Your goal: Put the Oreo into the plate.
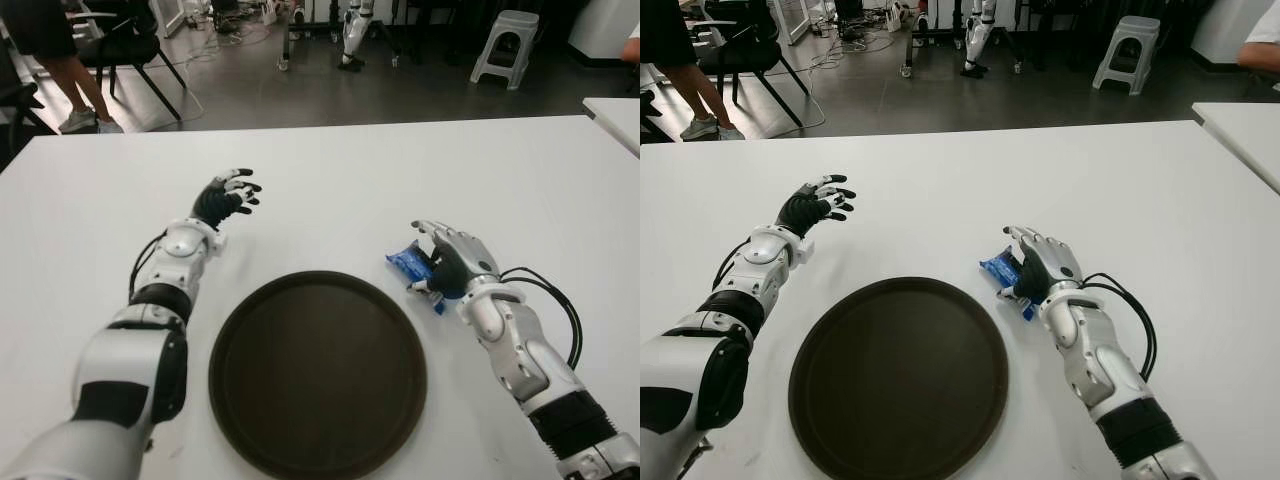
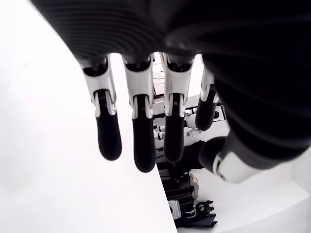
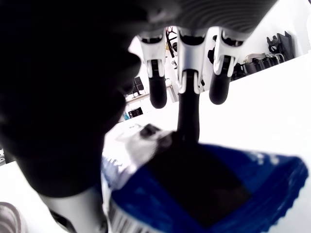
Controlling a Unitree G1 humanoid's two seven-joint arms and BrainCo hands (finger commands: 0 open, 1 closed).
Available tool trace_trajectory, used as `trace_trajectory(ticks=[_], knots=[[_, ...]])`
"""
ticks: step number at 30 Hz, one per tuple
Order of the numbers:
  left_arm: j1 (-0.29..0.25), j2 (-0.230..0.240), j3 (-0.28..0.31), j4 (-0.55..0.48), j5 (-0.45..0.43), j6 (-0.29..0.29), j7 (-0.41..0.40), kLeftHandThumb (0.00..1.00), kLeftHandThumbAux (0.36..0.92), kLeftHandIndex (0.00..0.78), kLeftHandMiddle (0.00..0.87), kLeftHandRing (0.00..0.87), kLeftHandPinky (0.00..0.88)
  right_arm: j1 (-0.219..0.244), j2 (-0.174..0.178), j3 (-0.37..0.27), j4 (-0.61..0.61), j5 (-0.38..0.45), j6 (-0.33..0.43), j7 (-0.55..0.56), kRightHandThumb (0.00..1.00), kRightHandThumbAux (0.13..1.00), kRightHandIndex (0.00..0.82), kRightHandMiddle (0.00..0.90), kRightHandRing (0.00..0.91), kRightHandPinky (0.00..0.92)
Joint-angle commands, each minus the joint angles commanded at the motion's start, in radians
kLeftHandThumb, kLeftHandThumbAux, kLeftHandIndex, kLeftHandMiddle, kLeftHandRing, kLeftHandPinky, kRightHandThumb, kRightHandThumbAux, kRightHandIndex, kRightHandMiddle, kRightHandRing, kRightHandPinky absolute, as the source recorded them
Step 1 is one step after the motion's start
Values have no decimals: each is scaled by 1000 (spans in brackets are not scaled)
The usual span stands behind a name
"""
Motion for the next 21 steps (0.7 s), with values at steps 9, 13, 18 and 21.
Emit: trace_trajectory(ticks=[9, 13, 18, 21], knots=[[1, -1, 10, -1, -8, -2, -8, 89, 633, 210, 349, 383, 406, 33, 19, -50, 1, 101, -48, 3, 0, 764, 92, 130, 126, 84], [1, -1, 10, -2, -7, -2, -10, 91, 628, 209, 347, 380, 400, 52, 41, -91, 28, 188, -134, -19, 0, 751, 87, 119, 115, 85], [1, -1, 9, -3, -5, -2, -7, 87, 625, 210, 345, 376, 399, 51, 71, -139, 125, 292, -257, -38, 0, 777, 81, 113, 107, 104], [1, 0, 9, -3, -4, -1, -7, 87, 627, 212, 344, 376, 399, 49, 85, -164, 159, 347, -308, -26, 0, 786, 75, 109, 102, 103]])
